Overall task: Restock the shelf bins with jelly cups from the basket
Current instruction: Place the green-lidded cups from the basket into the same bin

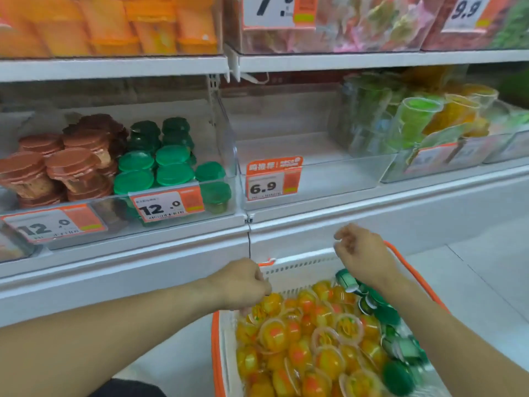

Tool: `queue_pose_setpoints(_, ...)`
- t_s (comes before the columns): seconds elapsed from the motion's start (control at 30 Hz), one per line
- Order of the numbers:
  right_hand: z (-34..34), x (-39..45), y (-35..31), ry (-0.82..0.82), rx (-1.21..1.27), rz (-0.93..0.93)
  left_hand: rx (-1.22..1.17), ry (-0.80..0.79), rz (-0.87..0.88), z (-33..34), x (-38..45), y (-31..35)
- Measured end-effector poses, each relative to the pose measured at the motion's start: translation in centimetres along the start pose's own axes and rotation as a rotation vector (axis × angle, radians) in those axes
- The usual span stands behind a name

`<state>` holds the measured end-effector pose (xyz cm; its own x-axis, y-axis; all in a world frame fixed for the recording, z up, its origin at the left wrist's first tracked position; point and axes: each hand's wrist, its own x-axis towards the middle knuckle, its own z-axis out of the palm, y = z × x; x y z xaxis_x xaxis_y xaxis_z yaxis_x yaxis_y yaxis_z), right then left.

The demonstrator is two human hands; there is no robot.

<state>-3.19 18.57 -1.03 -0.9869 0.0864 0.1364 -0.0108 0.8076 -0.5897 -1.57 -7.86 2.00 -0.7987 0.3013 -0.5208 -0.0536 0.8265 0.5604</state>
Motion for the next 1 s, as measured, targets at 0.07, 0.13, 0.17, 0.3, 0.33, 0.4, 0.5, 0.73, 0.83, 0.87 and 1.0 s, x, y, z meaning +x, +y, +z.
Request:
queue_pose_setpoints(0.07,1.5,-2.6,6.5,-0.094,-0.148,0.243,0.164,-0.001,0.046,2.5,1.9,1.1)
queue_pose_setpoints(0.13,2.1,-5.3,11.1,-0.094,-0.258,0.391,0.227,-0.012,0.099,5.4,4.2,2.6)
queue_pose_setpoints(0.17,2.4,-6.5,12.8,-0.083,-0.300,0.438,0.243,-0.004,0.121,6.9,5.6,3.4)
queue_pose_setpoints(0.3,3.3,-9.4,16.9,-0.162,-0.345,0.555,0.215,0.102,0.154,13.1,11.7,6.1)
queue_pose_setpoints(0.33,3.7,-9.8,17.6,-0.187,-0.311,0.578,0.196,0.127,0.151,14.5,13.0,6.7)
queue_pose_setpoints(0.4,4.8,-10.3,18.9,-0.208,-0.216,0.636,0.159,0.177,0.143,17.0,15.3,7.8)
queue_pose_setpoints(0.5,6.1,-10.1,20.1,-0.170,-0.166,0.680,0.147,0.239,0.128,19.6,18.5,8.9)
queue_pose_setpoints(0.73,7.2,-7.6,21.0,-0.015,-0.192,0.593,0.328,0.313,0.204,24.0,24.7,9.8)
queue_pose_setpoints(0.83,7.8,-7.1,21.5,-0.136,-0.172,0.551,0.467,0.350,0.223,25.4,26.2,10.2)
queue_pose_setpoints(0.87,8.2,-7.1,21.7,-0.192,-0.176,0.564,0.490,0.389,0.217,25.7,26.5,10.2)
queue_pose_setpoints(1.0,8.8,-6.8,21.3,-0.228,-0.265,0.604,0.464,0.459,0.182,25.8,26.8,9.9)
